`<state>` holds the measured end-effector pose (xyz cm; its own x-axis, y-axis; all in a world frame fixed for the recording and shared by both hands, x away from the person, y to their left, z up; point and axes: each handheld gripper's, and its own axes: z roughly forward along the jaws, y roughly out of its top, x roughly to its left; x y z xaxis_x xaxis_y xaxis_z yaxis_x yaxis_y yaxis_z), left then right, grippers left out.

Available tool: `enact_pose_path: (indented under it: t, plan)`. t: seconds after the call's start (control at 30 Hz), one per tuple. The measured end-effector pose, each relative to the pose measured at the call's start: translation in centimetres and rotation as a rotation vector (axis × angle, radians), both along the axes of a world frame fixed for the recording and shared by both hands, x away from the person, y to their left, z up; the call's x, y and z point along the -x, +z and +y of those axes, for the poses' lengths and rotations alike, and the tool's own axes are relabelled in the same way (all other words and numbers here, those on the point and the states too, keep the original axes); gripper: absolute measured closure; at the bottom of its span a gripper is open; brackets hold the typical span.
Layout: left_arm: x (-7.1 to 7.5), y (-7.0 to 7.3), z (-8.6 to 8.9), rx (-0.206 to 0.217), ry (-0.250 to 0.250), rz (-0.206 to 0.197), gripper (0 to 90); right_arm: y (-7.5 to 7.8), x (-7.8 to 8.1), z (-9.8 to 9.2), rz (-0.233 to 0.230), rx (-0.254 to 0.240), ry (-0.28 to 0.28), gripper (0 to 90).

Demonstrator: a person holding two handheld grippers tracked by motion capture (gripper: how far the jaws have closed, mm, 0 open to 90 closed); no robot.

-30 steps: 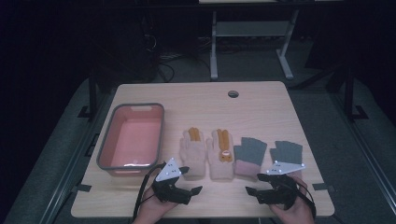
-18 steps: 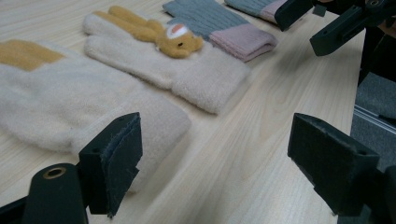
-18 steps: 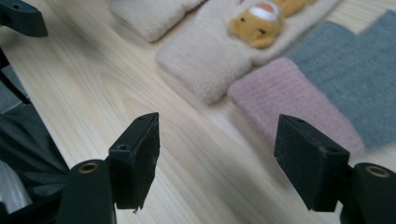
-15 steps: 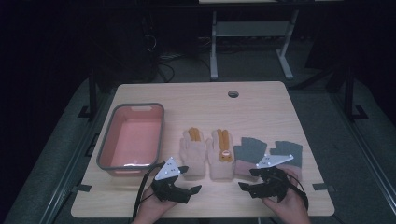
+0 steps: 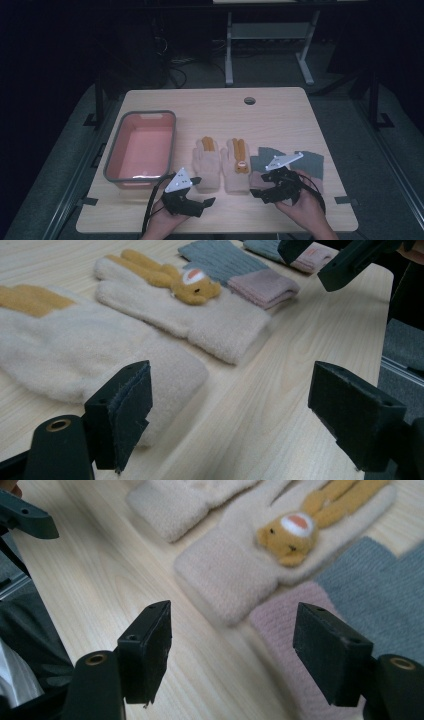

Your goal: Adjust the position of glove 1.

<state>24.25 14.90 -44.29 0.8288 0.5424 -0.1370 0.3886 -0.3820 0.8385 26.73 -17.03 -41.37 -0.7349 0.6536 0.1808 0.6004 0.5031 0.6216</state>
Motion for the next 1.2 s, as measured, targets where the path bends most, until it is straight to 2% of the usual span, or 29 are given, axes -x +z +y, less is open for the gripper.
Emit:
enact_pose_path:
  t: [0.3, 0.5, 0.6, 0.8, 0.9, 0.93, 1.07, 1.2]
  plan:
    - [-0.3, 0.1, 0.4, 0.005, 0.010, -0.006, 17.9, 1.5, -2.2, 1.4, 0.006, 0.023, 0.026, 32.3]
    - [-0.2, 0.2, 0.5, 0.006, 0.015, -0.013, 17.9, 1.6, -3.5, 2.3, 0.003, 0.062, 0.043, 33.2]
    - [-0.2, 0.2, 0.5, 0.017, 0.019, -0.011, 17.9, 1.7, -4.4, 3.2, 0.004, 0.099, 0.057, 34.5]
    - [-0.2, 0.2, 0.6, 0.016, 0.021, -0.012, 17.9, 2.1, -5.7, 4.2, -0.002, 0.106, 0.065, 35.0]
    - [-0.1, 0.3, 0.7, 0.031, 0.020, -0.013, 17.9, 2.0, -6.3, 4.4, 0.007, 0.101, 0.061, 35.1]
    - [-0.1, 0.4, 0.6, 0.032, 0.022, -0.022, 17.9, 1.5, -6.9, 4.7, 0.023, 0.104, 0.059, 35.6]
    - [-0.2, 0.4, 0.6, 0.023, 0.022, -0.017, 17.9, 0.6, -7.6, 5.3, 0.035, 0.143, 0.060, 36.4]
    - [-0.2, 0.4, 0.6, 0.022, 0.023, -0.019, 17.9, 0.0, -8.4, 5.7, 0.045, 0.155, 0.053, 37.4]
